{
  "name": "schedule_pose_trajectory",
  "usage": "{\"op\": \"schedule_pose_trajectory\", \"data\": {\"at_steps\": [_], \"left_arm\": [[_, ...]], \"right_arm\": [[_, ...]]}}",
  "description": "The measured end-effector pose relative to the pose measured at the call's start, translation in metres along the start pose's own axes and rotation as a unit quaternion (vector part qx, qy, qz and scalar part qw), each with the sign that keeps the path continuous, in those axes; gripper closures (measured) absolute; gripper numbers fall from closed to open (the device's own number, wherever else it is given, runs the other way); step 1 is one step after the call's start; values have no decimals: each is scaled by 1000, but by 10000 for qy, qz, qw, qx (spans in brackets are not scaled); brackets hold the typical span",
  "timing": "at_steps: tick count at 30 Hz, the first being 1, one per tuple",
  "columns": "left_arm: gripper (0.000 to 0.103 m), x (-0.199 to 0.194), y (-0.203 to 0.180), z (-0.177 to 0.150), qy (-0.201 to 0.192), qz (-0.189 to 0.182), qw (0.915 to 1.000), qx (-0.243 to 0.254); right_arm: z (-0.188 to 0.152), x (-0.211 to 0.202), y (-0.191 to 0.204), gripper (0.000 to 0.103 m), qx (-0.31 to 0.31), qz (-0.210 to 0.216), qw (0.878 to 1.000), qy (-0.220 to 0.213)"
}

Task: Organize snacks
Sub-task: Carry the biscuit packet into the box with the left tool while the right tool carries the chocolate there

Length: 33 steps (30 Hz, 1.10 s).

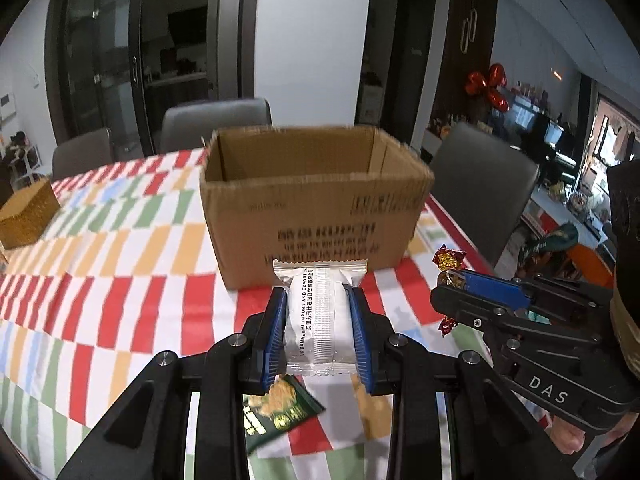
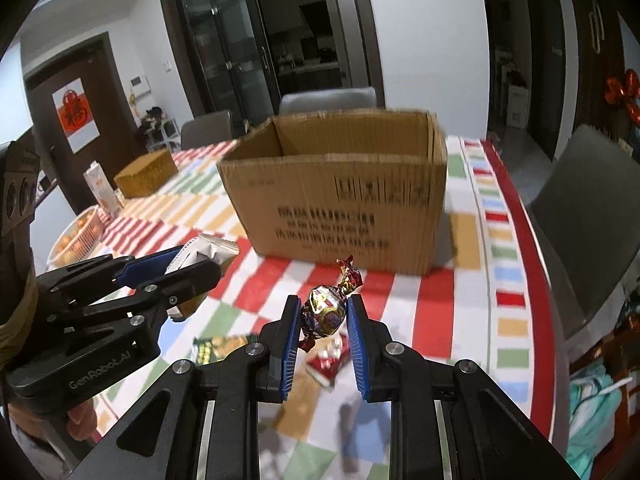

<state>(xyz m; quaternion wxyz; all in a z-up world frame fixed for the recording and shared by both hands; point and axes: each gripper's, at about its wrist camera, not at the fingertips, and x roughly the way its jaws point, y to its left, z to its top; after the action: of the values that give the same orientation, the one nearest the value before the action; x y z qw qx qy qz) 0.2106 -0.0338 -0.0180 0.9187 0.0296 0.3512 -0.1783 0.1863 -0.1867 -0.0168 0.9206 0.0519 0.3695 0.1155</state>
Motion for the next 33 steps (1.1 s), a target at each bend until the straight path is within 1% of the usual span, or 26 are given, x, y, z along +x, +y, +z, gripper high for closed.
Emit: {"op": "schedule_pose_trajectory", "data": {"at_steps": [11, 17, 26, 33], "left_arm": [[71, -17, 8, 43, -521, 8, 9985, -141], [71, -15, 13, 69, -674, 6, 9976, -161], [71, 6, 22, 98, -695, 5, 9975, -160], [71, 28, 31, 115, -650, -13, 9977, -204]], "right_arm": [[51, -24, 8, 78, -142, 4, 9979, -637], [73, -28, 8, 78, -155, -16, 9965, -827], [104, -15, 0, 78, -132, -76, 9960, -883], [128, 9, -5, 78, -163, -159, 9965, -801]]}}
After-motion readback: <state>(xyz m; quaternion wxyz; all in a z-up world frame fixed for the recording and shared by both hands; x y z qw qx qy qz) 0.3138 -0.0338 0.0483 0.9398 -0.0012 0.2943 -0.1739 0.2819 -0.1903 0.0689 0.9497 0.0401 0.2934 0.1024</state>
